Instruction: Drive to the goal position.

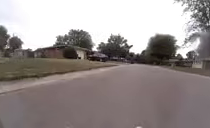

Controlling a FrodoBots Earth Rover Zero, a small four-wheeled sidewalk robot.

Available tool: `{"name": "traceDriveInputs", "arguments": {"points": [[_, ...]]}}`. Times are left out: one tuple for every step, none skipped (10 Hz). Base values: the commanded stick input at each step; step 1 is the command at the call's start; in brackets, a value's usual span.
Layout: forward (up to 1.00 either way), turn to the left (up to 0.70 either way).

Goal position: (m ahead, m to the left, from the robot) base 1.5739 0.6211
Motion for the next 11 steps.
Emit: {"name": "traceDriveInputs", "arguments": {"points": [[0.7, 0.0], [0.7, 0.0], [0.7, 0.0], [0.7, 0.0], [0.7, 0.0], [0.7, 0.0], [0.7, 0.0], [0.7, 0.0], [0.7, 0.0], [0.7, 0.0], [0.7, 0.0]]}}
